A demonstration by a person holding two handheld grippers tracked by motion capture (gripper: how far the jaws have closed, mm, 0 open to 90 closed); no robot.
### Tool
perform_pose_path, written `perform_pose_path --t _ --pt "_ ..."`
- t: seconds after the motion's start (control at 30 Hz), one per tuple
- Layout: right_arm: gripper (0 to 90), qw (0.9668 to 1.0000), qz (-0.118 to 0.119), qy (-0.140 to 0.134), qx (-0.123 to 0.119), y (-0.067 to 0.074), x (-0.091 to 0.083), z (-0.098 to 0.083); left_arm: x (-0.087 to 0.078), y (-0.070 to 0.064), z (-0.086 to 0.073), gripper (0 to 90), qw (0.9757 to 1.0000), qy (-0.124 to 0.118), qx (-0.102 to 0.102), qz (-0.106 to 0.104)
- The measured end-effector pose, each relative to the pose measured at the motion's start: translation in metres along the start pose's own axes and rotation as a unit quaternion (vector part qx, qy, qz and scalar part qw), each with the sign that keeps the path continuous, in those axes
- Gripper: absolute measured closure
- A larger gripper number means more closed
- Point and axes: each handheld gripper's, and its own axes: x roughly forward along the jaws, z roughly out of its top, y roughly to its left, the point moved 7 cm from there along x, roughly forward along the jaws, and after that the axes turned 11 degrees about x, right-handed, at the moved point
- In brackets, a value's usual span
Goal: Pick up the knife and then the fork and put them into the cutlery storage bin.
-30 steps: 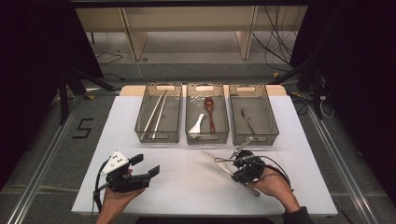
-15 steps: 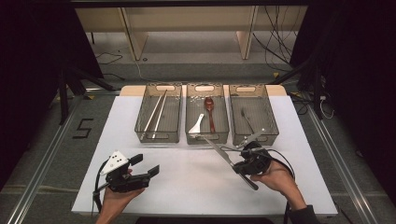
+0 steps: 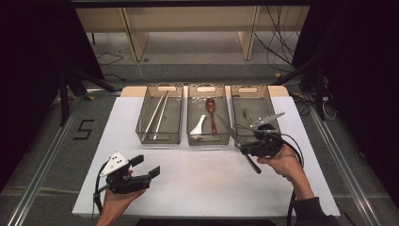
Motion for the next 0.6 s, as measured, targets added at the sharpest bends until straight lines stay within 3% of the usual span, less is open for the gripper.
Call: perform_pose_path --t 0.6 --pt "80.4 0.9987 -0.022 -0.041 0.022 -0.021 -0.016 0.041 0.0 0.0 0.0 18.1 1.0 -0.001 0.001 0.0"
